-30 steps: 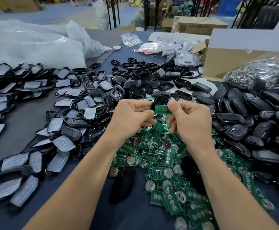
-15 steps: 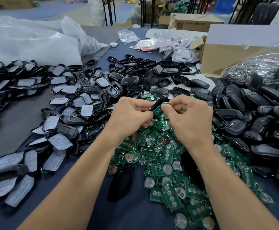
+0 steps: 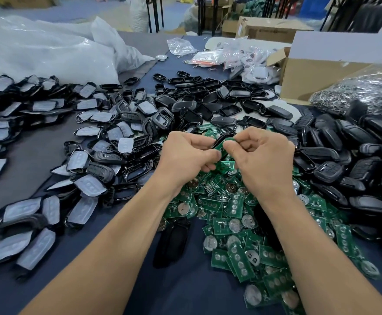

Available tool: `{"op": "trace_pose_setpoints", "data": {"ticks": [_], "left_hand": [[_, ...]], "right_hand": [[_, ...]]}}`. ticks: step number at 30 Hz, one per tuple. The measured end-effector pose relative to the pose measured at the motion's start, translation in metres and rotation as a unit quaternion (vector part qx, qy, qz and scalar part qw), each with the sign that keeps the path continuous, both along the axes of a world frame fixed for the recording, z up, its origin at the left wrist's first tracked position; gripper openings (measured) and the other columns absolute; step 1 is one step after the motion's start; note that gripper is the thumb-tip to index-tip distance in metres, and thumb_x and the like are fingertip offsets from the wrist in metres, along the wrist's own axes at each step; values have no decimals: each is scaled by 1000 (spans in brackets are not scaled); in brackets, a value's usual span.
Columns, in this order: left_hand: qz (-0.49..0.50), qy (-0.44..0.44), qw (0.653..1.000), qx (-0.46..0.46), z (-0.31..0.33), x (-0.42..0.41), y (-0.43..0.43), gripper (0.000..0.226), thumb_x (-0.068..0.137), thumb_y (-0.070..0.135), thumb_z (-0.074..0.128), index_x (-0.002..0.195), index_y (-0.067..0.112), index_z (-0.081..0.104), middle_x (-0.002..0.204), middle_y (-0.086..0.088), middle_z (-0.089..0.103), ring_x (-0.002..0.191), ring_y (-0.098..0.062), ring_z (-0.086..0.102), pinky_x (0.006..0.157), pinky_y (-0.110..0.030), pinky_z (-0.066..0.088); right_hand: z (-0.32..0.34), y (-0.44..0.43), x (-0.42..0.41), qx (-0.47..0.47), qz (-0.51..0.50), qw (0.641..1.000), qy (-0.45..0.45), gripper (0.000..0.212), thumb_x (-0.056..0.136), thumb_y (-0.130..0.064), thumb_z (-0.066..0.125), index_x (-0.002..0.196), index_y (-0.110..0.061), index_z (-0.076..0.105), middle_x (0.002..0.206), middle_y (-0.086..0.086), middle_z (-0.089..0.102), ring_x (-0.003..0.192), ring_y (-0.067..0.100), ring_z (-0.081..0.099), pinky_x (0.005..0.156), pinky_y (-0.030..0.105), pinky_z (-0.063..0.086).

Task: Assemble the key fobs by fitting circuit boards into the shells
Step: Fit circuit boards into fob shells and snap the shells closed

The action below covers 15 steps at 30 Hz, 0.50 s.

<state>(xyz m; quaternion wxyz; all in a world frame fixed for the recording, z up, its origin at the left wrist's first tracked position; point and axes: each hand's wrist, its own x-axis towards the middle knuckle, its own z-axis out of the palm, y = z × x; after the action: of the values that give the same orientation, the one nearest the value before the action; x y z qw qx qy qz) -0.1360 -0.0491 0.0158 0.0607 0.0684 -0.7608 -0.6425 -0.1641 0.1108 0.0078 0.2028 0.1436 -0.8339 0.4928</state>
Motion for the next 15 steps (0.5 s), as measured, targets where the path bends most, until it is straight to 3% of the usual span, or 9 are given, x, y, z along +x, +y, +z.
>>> {"op": "trace_pose_setpoints", "data": {"ticks": [5, 8, 10, 13, 15], "left_hand": [[17, 19, 999, -28, -1, 0, 1, 30, 76, 4, 85, 70, 33, 80, 68, -2, 78, 56, -16, 73, 56, -25, 59], [24, 31, 999, -31, -1, 0, 2, 25, 74, 5, 84, 77, 30, 83, 68, -1, 78, 56, -15, 72, 57, -25, 58], [35, 39, 998, -25, 0, 1, 4, 22, 74, 3, 83, 81, 25, 84, 67, -1, 77, 54, -13, 70, 55, -23, 55], [54, 54, 997, -5, 5, 2, 5, 29, 73, -1, 83, 72, 27, 82, 65, -1, 77, 50, -10, 67, 53, -19, 53], [46, 53, 997, 3, 7, 2, 3, 36, 73, -5, 82, 65, 30, 81, 64, -1, 76, 49, -10, 65, 51, -19, 52]], "right_hand": [[1, -1, 2, 5, -3, 1000, 7, 13, 84, -25, 84, 75, -21, 75, 60, -9, 68, 55, 15, 65, 56, 39, 57], [0, -3, 3, -7, -16, 1000, 18, 10, 82, -25, 85, 77, -22, 77, 62, -12, 69, 58, 12, 66, 58, 38, 57], [-1, -6, 6, -28, -32, 999, 33, 11, 81, -26, 87, 83, -24, 76, 65, -18, 68, 63, 7, 67, 60, 30, 56], [-1, -10, 10, -40, -69, 996, 47, 37, 75, -33, 89, 103, -33, 63, 66, -18, 65, 70, 0, 65, 62, 9, 47], [0, -9, 10, -36, -73, 996, 28, 47, 74, -39, 87, 107, -35, 53, 65, -13, 66, 68, 1, 64, 63, 6, 44]]}}
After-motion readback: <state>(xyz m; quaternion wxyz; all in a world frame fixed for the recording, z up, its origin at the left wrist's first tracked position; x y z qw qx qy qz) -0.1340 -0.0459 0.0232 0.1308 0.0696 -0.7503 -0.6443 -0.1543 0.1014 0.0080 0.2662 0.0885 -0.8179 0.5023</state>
